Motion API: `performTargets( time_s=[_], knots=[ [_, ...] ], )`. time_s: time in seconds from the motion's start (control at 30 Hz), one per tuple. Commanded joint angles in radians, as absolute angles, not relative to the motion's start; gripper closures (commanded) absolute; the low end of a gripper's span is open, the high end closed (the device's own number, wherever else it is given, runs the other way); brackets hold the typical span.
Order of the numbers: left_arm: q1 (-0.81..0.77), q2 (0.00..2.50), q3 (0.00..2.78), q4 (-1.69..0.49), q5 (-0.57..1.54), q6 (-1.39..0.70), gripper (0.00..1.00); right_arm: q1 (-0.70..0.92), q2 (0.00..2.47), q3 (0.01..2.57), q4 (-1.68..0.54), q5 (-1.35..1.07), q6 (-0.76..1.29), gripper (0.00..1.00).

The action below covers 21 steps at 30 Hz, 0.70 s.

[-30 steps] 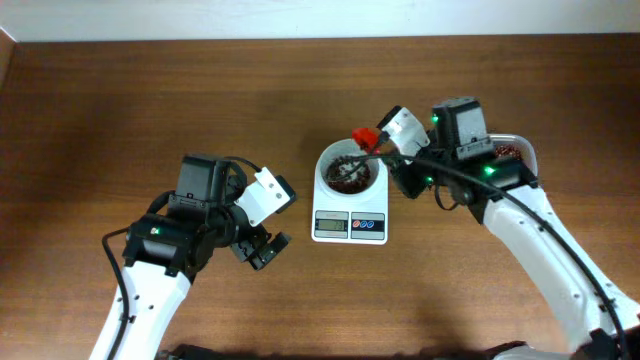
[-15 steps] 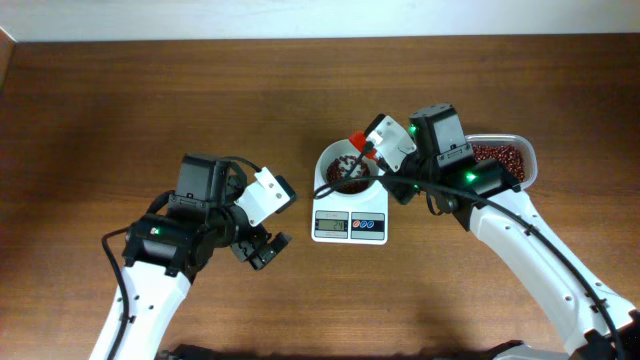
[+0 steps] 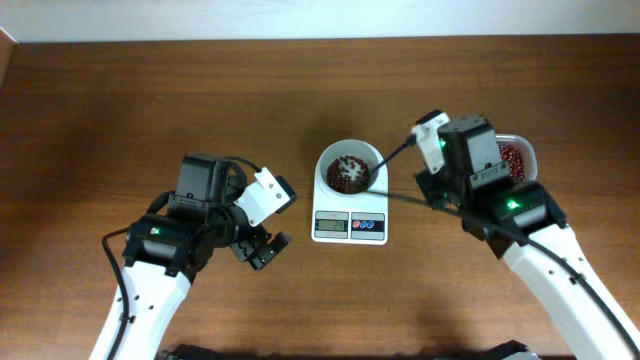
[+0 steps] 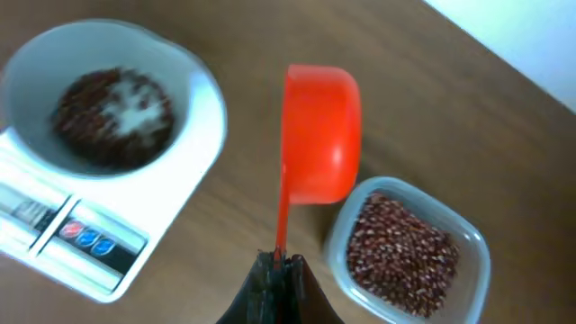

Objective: Scoop and weigh 50g on scale
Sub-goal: 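Tilt the scoop to pour beans into the bowl, then withdraw, then dip the scoop into the bean tub again with the right gripper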

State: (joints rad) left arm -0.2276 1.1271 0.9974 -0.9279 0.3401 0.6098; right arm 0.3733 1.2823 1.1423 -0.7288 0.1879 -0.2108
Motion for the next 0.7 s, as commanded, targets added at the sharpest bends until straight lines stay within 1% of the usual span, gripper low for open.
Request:
performTargets(
  time_s=[0.0, 0.03, 0.07, 0.1, 0.2, 0.27, 0.33, 0.5, 0.63, 0.67],
  knots=[
    [-0.224, 1.118, 1.015, -0.926, 0.34, 0.622, 0.01, 0.266, 1.317, 1.144, -0.728, 0.229, -0.065, 0.96],
    [-0.224, 1.118, 1.015, -0.926, 0.34, 0.622, 0.01, 0.224, 1.314, 1.15, -0.724, 0.189, -0.065, 0.96],
    [-0.224, 1.118, 1.015, -0.926, 0.34, 0.622, 0.01, 0.183, 1.314, 1.179, -0.767, 0.113, -0.066, 0.96],
    [-0.224, 1.118, 1.015, -0.926, 0.34, 0.622, 0.01, 0.164, 1.314, 1.196, -0.797, 0.097, -0.066, 0.96],
    [-0.224, 1.118, 1.015, -0.926, 0.34, 0.622, 0.01, 0.087, 1.314, 1.265, -0.91, 0.086, -0.053, 0.96],
    [-0.224, 1.118, 1.015, -0.926, 0.34, 0.622, 0.01, 0.033, 1.324, 1.293, -0.933, 0.073, -0.08, 0.96],
    [-0.224, 1.118, 1.015, -0.926, 0.34, 0.622, 0.01, -0.037, 1.42, 1.293, -0.974, 0.09, -0.123, 0.96],
    [-0.224, 1.118, 1.015, -0.926, 0.34, 0.622, 0.01, -0.046, 1.673, 1.293, -0.931, 0.279, -0.127, 0.96],
    [-0.224, 1.118, 1.015, -0.926, 0.34, 0.622, 0.01, -0.047, 1.737, 1.293, -0.913, 0.275, -0.126, 0.96],
    [-0.224, 1.118, 1.015, -0.926, 0.34, 0.622, 0.01, -0.047, 1.742, 1.293, -0.913, 0.243, -0.126, 0.96]
  ],
)
